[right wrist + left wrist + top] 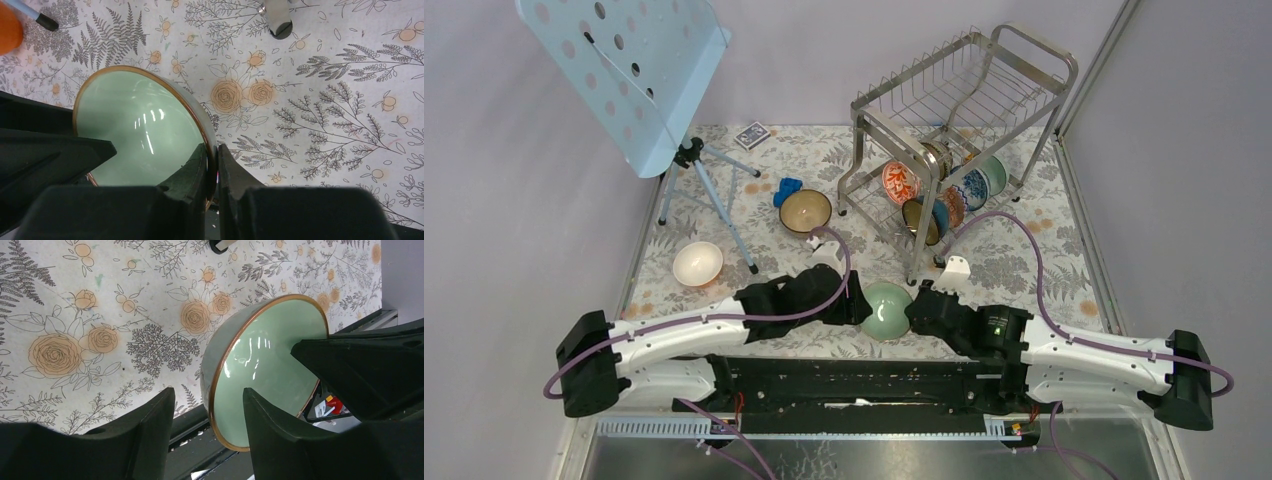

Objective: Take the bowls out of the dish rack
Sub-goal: Place the bowl at the center of the board.

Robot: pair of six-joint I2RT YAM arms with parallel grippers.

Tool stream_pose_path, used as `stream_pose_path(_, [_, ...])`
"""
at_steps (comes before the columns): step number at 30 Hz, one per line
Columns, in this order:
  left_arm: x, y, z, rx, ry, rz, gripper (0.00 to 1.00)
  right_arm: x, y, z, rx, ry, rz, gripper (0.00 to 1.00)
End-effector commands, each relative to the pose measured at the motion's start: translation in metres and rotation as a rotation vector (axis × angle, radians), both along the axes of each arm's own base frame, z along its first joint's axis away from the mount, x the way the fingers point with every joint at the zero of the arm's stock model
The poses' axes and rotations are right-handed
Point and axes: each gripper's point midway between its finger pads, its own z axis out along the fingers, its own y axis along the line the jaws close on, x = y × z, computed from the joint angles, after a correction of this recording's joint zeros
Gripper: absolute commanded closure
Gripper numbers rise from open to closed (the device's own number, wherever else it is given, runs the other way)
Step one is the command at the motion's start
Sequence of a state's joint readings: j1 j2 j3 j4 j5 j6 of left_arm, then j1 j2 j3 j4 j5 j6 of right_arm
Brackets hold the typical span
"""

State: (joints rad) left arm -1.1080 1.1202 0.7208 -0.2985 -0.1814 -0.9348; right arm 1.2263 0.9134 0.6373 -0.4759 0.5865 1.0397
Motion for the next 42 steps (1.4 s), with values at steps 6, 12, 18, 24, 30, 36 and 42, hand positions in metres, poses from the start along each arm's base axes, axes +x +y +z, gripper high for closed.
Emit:
stream_pose_path(6, [0.009, -0.015, 0.021, -0.015, -0.057, -0.036, 0.54, 0.014, 0.02, 0.029, 0.144, -0.051, -0.073, 1.0])
stream_pose_path(12, [0.01, -0.013, 0.018, 0.007, -0.062, -0.043, 0.65, 0.014, 0.024, 0.028, 0.13, -0.047, -0.065, 1.0])
stream_pose_path(18, [0.011, -0.012, 0.012, 0.043, -0.057, -0.041, 0.73, 0.016, 0.028, 0.029, 0.125, -0.05, -0.058, 1.0])
stream_pose_path(24, [0.011, -0.011, 0.002, 0.078, -0.047, -0.038, 0.72, 0.015, 0.033, 0.033, 0.139, -0.05, -0.041, 1.0])
stream_pose_path(30, [0.011, -0.012, -0.005, 0.097, -0.037, -0.037, 0.72, 0.013, 0.034, 0.03, 0.145, -0.041, -0.032, 1.0])
stream_pose_path(36, [0.011, -0.013, -0.007, 0.103, -0.035, -0.039, 0.95, 0.011, 0.035, 0.027, 0.148, -0.034, -0.021, 1.0])
stream_pose_path(42, [0.012, -0.011, -0.005, 0.101, -0.042, -0.028, 1.0, 0.005, 0.045, 0.027, 0.143, -0.03, 0.064, 0.9])
